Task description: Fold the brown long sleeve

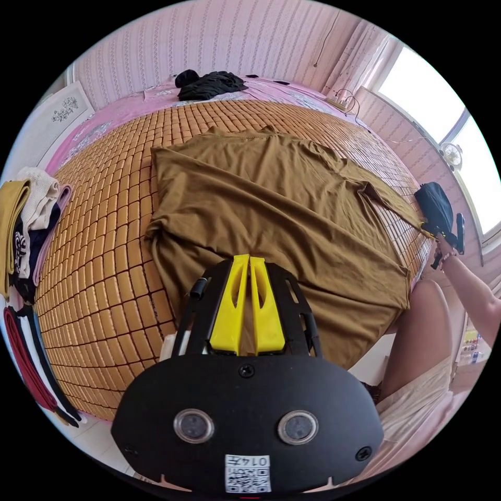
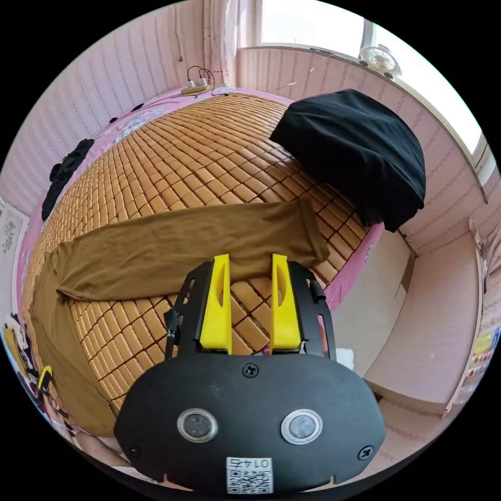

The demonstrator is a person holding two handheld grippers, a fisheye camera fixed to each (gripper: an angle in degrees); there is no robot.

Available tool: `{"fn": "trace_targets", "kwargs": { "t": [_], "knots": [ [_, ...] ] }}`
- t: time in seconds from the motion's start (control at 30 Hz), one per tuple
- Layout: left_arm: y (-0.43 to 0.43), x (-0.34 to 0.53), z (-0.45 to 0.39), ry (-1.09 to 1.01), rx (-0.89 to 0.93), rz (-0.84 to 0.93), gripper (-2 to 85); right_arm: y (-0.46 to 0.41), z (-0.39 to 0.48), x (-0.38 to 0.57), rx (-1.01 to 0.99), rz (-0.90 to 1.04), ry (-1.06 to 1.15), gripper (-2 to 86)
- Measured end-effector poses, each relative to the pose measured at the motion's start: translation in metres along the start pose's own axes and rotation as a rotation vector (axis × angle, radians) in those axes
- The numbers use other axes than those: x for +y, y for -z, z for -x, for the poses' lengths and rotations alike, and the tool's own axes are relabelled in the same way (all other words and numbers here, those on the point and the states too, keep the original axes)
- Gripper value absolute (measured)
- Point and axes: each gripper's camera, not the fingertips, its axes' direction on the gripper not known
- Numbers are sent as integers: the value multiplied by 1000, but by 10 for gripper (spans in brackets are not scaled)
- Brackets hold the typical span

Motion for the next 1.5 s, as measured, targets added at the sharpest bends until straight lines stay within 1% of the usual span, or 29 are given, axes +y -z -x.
{"fn": "trace_targets", "kwargs": {
  "t": [0.1, 0.17, 0.2, 0.23, 0.27, 0.33, 0.37, 0.43, 0.47, 0.53, 0.57, 0.6, 0.63, 0.67, 0.7, 0.73, 0.77, 0.83, 0.9, 0.93, 1.03, 1.13, 1.33, 1.4, 1.43, 1.5],
  "knots": [
    [3, 1, -4, -29, -33, -2, -10, 0, -6, 5, -69, 4, -2, 33],
    [7, 3, -6, -60, -56, -1, -10, 1, -7, 8, -86, 20, -4, 21],
    [8, 3, -5, -62, -55, 0, -10, 6, -6, 8, -141, 27, 6, 16],
    [9, 3, -2, -54, -45, 3, -10, 21, 0, 9, -219, -35, 37, 13],
    [11, 3, 2, -38, -26, 2, -10, 30, 5, 10, -257, -76, 60, 12],
    [15, 4, 9, -16, 4, -1, -10, 76, 35, 9, -440, -219, 181, 9],
    [19, 5, 13, -3, 11, 0, -10, 89, 44, 9, -502, -260, 210, 9],
    [29, 8, 17, 2, 14, -4, -10, 149, 81, 14, -783, -430, 362, 9],
    [38, 11, 19, -3, 22, -20, -10, 165, 91, 18, -850, -471, 412, 9],
    [56, 19, 23, -12, 35, -56, -10, 224, 130, 48, -1091, -612, 631, 11],
    [69, 26, 27, -15, 43, -82, -10, 234, 140, 59, -1144, -632, 688, 12],
    [76, 30, 29, -14, 46, -95, -10, 249, 157, 82, -1243, -636, 792, 14],
    [88, 40, 36, -5, 51, -115, -10, 253, 175, 106, -1337, -582, 872, 18],
    [99, 52, 44, 10, 57, -128, -10, 252, 183, 118, -1384, -536, 907, 20],
    [104, 58, 49, 21, 61, -132, -10, 243, 201, 145, -1456, -419, 990, 27],
    [112, 72, 59, 45, 65, -136, -10, 229, 218, 175, -1462, -288, 1087, 36],
    [120, 87, 70, 75, 63, -135, -10, 220, 224, 190, -1441, -227, 1125, 43],
    [128, 109, 86, 121, 49, -118, -10, 182, 243, 241, -1245, -22, 1186, 61],
    [134, 128, 100, 160, 43, -98, -9, 161, 250, 270, -1145, 79, 1205, 68],
    [136, 137, 107, 180, 51, -88, -9, 153, 254, 285, -1127, 116, 1213, 72],
    [140, 150, 115, 217, 90, -78, -3, 140, 269, 311, -1047, 185, 1258, 77],
    [143, 150, 111, 216, 129, -100, 16, 135, 292, 333, -946, 158, 1319, 79],
    [125, 121, 85, 126, 206, -98, 58, 110, 352, 351, -946, 209, 1278, 88],
    [112, 106, 75, 102, 180, -75, 70, 103, 362, 352, -927, 213, 1268, 91],
    [100, 97, 69, 89, 138, -49, 73, 100, 366, 352, -924, 205, 1259, 91],
    [77, 88, 63, 68, 76, 34, 66, 95, 370, 350, -916, 202, 1248, 91]
  ]
}}
